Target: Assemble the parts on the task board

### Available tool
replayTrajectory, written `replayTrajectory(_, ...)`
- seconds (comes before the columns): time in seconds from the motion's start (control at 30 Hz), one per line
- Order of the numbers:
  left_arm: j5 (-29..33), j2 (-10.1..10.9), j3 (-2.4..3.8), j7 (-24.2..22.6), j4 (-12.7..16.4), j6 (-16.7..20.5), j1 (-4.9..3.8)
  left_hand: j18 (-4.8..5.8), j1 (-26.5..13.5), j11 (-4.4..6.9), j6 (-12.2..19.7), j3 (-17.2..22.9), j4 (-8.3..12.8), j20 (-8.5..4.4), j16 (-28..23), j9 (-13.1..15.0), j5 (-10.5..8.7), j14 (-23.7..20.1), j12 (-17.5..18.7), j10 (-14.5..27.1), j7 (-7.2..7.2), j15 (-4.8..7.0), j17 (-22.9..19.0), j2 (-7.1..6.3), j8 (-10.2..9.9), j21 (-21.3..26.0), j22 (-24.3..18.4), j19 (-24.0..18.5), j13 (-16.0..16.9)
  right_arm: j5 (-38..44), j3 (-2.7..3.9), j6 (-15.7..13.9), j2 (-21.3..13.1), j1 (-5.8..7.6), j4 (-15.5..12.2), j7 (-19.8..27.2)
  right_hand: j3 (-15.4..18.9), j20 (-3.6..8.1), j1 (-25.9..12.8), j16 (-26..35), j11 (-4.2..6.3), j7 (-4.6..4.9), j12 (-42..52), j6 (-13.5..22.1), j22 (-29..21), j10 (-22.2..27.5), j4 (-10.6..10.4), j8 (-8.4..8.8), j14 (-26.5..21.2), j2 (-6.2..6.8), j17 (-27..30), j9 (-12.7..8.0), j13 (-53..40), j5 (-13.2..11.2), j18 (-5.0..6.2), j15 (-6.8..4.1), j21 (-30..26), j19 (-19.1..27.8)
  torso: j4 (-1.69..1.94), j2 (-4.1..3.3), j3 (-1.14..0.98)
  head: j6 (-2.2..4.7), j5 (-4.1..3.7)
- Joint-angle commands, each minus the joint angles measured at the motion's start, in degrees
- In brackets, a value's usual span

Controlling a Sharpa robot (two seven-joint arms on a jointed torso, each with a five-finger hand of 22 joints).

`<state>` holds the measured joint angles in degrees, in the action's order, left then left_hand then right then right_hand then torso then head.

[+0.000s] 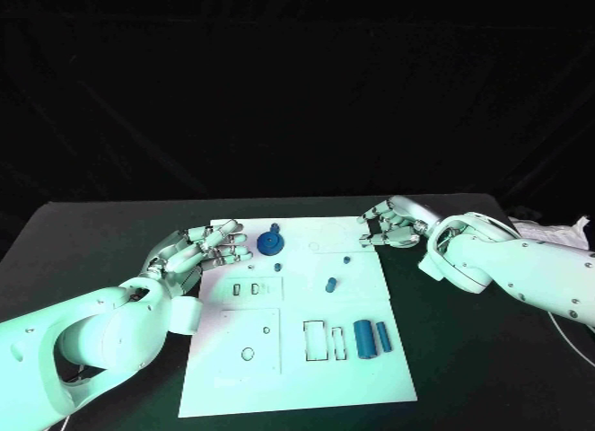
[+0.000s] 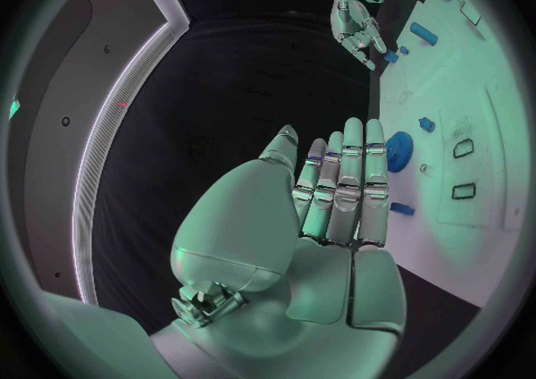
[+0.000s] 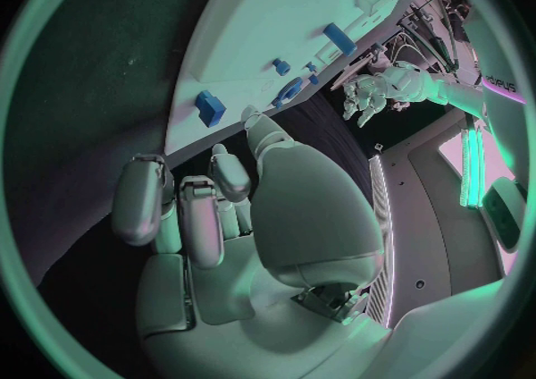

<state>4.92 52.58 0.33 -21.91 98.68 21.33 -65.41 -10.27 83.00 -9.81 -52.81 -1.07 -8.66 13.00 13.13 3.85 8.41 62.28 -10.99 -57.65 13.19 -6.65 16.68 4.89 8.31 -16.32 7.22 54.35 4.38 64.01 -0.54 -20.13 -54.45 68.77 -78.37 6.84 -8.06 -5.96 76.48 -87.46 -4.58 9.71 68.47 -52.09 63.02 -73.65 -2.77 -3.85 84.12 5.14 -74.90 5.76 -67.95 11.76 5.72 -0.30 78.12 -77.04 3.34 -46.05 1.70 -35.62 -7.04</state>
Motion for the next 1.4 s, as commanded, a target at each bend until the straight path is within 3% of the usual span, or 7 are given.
replayTrajectory(0.03, 0.02, -0.09, 0.03, -0.49, 0.03, -1.25, -0.02, -0.15, 0.64, -0.01, 0.32, 0.04, 0.22, -0.09, -0.31, -0.07, 0.16, 0.42, 0.05, 0.18, 0.22, -0.03, 0.09, 0.12, 0.06, 0.29, -0.07, 0.28, -0.07, 1.98, -0.01, 1.76, 0.10, -0.31, 0.18, 1.37, 0.40, -0.07, 0.32, -0.22, 0.01, -0.03, -0.27, 0.52, -0.13, 0.37, 0.14, 0.27, 4.83, 0.55, -10.52, -0.10, 0.11, 0.15, -0.40, 0.43, -0.23, 0.38, 0.03, 0.01, 0.03, -0.13, -0.07)
replayTrajectory(0.27, 0.02, -0.11, 0.02, -0.46, -0.12, -1.26, -0.02, -0.15, 0.64, -0.01, 0.32, 0.04, 0.22, -0.09, -0.31, -0.07, 0.16, 0.42, 0.05, 0.18, 0.22, -0.03, 0.09, 0.12, 0.06, 0.29, -0.07, 0.28, -0.07, 2.47, 0.00, 2.10, 0.09, -1.03, 0.77, 1.44, 0.64, -0.12, 0.86, -0.22, 0.06, -0.11, -0.20, 0.04, -0.10, 0.30, 0.42, -0.14, 4.83, 0.16, -10.54, 0.05, -0.02, 0.27, -0.39, 0.43, -0.23, 0.40, -0.11, 0.01, 0.00, -0.25, -0.29)
replayTrajectory(0.57, 0.02, -0.20, 0.02, -0.44, -0.18, -1.32, -0.02, -0.15, 0.64, -0.01, 0.32, 0.04, 0.22, -0.09, -0.31, -0.07, 0.16, 0.42, 0.05, 0.18, 0.22, -0.03, 0.09, 0.12, 0.06, 0.29, -0.07, 0.28, -0.07, 2.80, 0.00, 2.23, 0.54, -1.40, 1.89, 1.43, 0.82, -0.08, 1.35, -0.25, 0.21, -0.28, -0.01, -0.84, 0.00, 0.09, 0.64, -0.65, 4.85, -0.50, -10.62, 0.28, -0.23, 0.35, -0.40, 0.34, -0.18, 0.36, 0.09, 0.05, 0.03, -0.57, -0.43)
replayTrajectory(1.1, 0.02, -0.25, 0.02, -0.35, -0.35, -1.34, -0.02, -0.15, 0.64, -0.01, 0.32, 0.04, 0.22, -0.09, -0.31, -0.07, 0.16, 0.42, 0.05, 0.18, 0.22, -0.03, 0.09, 0.12, 0.06, 0.29, -0.07, 0.28, -0.07, 2.06, 0.00, 2.50, 1.53, -2.00, 3.78, 1.93, -1.08, 0.32, 3.25, -0.37, 0.74, -0.74, 1.01, -3.68, 0.49, -1.01, 1.41, -1.72, 4.93, -4.44, -10.91, 0.75, -1.32, -2.06, -0.48, -0.12, 0.13, 0.06, 0.11, 0.09, 0.01, -0.61, -0.53)
replayTrajectory(1.4, 0.02, -0.28, 0.01, -0.31, -0.37, -1.33, -0.01, -0.15, 0.64, -0.01, 0.32, 0.04, 0.22, -0.09, -0.31, -0.07, 0.16, 0.42, 0.05, 0.18, 0.22, -0.03, 0.09, 0.12, 0.06, 0.29, -0.07, 0.28, -0.07, 2.03, 0.01, 2.75, 1.67, -2.10, 3.99, 1.95, -1.66, 0.40, 3.59, -0.41, 0.84, -0.85, 1.23, -4.25, 0.60, -1.22, 1.80, -1.82, 4.95, -4.73, -10.99, 0.78, -1.58, -2.37, -0.50, -0.20, 0.19, 0.01, 0.04, 0.09, 0.03, -0.77, -0.58)
